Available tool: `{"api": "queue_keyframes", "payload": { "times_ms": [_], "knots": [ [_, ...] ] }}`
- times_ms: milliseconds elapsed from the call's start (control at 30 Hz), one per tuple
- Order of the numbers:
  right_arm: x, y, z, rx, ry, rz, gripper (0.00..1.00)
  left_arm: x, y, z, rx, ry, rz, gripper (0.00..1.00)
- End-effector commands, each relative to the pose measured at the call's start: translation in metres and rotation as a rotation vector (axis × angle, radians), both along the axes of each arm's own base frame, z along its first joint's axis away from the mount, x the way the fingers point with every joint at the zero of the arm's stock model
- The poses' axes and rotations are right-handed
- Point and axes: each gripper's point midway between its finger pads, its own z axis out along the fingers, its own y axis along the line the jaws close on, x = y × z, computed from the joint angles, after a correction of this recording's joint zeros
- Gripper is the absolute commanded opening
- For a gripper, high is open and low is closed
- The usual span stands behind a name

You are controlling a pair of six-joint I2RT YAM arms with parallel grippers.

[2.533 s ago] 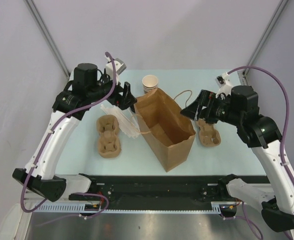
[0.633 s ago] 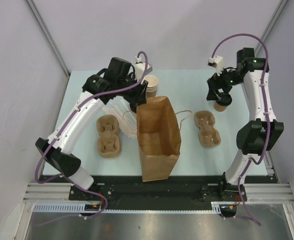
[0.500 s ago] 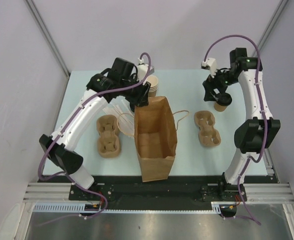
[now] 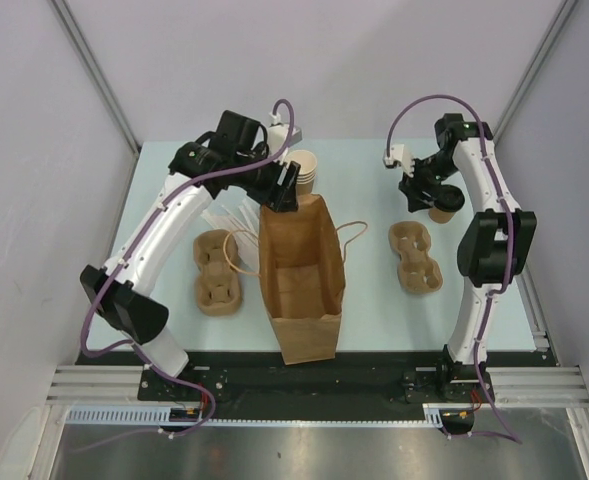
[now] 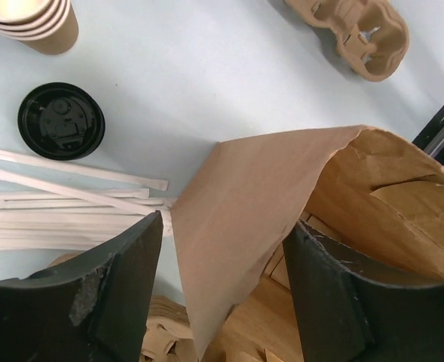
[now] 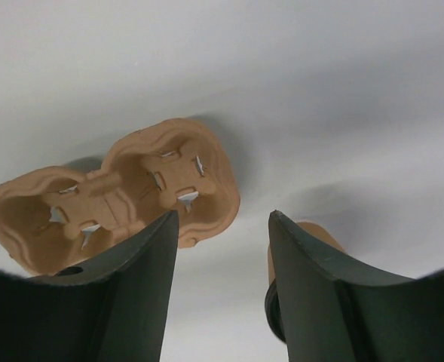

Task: Pack the takeout coffee

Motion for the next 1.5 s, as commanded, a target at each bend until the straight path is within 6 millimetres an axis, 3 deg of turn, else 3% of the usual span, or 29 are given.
{"api": "queue_keyframes", "payload": {
  "times_ms": [0, 233, 533, 633, 667, 900, 1133, 1200, 1333, 1467],
  "knots": [
    [-0.034, 0.002, -0.026, -0.022, 0.174, 0.103, 0.54, 0.004, -0.001, 0.029, -0.077, -0.047, -0.023, 0.71],
    [-0.028, -0.014, -0.062, -0.084, 0.24, 0.11, 0.5, 0.003, 0.001, 0.03, -0.09, -0.05, -0.051, 0.75],
    [-0.027, -0.024, -0.087, -0.121, 0.278, 0.133, 0.47, 0.004, -0.002, 0.024, -0.085, -0.052, -0.073, 0.77],
    [-0.028, -0.025, -0.092, -0.129, 0.293, 0.138, 0.46, 0.005, -0.002, 0.023, -0.084, -0.049, -0.073, 0.77],
    [-0.028, -0.036, -0.093, -0.125, 0.3, 0.116, 0.45, 0.005, -0.002, 0.023, -0.084, -0.049, -0.075, 0.77],
    [-0.028, -0.036, -0.098, -0.123, 0.305, 0.12, 0.39, 0.007, 0.0, 0.02, -0.085, -0.046, -0.074, 0.77],
    [-0.029, -0.036, -0.096, -0.117, 0.313, 0.102, 0.2, 0.005, 0.004, 0.014, -0.084, -0.027, -0.071, 0.74],
    [-0.03, -0.035, -0.094, -0.114, 0.31, 0.1, 0.22, 0.004, 0.003, 0.014, -0.085, -0.029, -0.074, 0.74],
    [-0.029, -0.034, -0.097, -0.116, 0.298, 0.103, 0.35, 0.0, 0.005, 0.01, -0.085, -0.02, -0.077, 0.74],
    [-0.027, -0.034, -0.1, -0.12, 0.299, 0.106, 0.37, 0.0, 0.005, 0.009, -0.084, -0.015, -0.076, 0.74]
  ]
}}
